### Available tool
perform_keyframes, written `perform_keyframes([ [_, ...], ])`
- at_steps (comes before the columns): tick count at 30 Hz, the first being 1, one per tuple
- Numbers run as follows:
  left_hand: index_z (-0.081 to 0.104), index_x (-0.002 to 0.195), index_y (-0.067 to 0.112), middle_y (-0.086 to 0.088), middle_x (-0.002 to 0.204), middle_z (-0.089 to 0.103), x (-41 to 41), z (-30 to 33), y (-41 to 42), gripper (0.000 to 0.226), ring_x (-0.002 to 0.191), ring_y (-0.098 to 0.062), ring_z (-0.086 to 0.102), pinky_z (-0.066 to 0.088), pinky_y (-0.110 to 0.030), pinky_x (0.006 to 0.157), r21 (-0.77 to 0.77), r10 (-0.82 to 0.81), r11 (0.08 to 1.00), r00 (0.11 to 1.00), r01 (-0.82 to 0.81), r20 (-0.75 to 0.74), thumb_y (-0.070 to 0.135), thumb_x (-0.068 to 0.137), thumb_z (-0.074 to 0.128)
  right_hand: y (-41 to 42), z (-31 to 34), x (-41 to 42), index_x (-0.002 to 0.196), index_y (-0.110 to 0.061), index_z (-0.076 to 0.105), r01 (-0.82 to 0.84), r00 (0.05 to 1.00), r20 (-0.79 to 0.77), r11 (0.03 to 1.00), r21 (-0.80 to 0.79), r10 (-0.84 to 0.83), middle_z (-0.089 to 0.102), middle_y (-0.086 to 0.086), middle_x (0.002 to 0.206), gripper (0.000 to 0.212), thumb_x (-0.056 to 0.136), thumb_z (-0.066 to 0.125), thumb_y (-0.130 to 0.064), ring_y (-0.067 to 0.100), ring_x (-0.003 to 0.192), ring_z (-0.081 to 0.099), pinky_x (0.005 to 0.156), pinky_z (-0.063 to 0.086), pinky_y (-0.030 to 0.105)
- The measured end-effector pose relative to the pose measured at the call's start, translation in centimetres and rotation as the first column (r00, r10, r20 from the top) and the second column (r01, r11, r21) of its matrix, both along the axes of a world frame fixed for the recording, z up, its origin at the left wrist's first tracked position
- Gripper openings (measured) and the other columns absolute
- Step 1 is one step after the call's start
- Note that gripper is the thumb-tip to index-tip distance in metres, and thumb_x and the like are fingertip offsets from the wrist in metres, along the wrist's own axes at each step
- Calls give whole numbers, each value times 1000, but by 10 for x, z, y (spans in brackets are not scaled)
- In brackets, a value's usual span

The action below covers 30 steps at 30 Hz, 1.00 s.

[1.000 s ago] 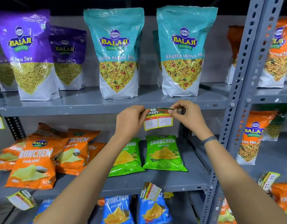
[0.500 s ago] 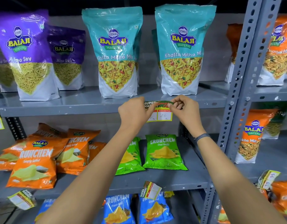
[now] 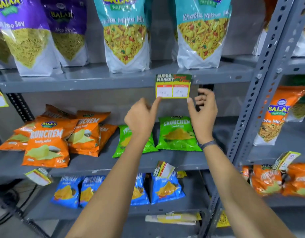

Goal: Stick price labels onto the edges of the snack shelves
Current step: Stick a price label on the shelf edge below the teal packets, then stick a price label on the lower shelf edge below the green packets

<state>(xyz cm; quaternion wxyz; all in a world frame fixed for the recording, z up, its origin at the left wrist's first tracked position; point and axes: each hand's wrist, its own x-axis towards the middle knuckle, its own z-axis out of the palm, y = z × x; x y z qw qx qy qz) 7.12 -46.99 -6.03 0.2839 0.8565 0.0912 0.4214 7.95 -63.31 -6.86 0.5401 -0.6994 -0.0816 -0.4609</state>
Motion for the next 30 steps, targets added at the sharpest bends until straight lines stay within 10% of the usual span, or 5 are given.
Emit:
perform_keyframes([
  [4,57,68,8,-21,75,69,-21,-109,18,55,78,-40,63,43,-36,59,-204,-113,977,949,53,-294,56,91,41,14,-83,-16,102,-9,58,-64,972,-229,996,-64,48,63,14,83,20,83,66,-6,27,76,58,76,53,49],
  [10,66,85,0,-32,96,68,-27,-225,31,28,90,-42,66,55,-47,80,-447,-412,889,597,99,-688,26,88,56,37,-165,-21,103,-8,64,-347,741,-667,893,-287,74,68,14,107,23,82,71,-14,31,104,61,87,52,51],
  [20,56,62,5,-12,60,50,1,-260,20,25,81,-24,46,46,-39,81,-741,-615,669,521,-53,-593,7,85,66,55,-194,10,97,-19,68,-434,598,-785,759,-484,-159,70,11,109,22,82,68,-35,31,108,60,90,49,44],
  [27,56,74,2,-20,69,57,-9,-264,33,23,48,0,53,45,-31,57,-622,-613,756,551,204,-566,13,93,53,54,-202,18,106,-19,65,-425,595,-785,762,-488,-172,71,12,111,28,85,64,-38,33,108,62,93,47,45],
  [30,60,75,0,-26,70,64,-10,-259,45,26,56,-17,51,44,-36,62,-506,-598,795,565,333,-568,15,94,51,52,-203,14,106,-18,62,-434,603,-781,754,-492,-163,70,13,109,24,86,63,-33,33,107,60,90,44,43],
])
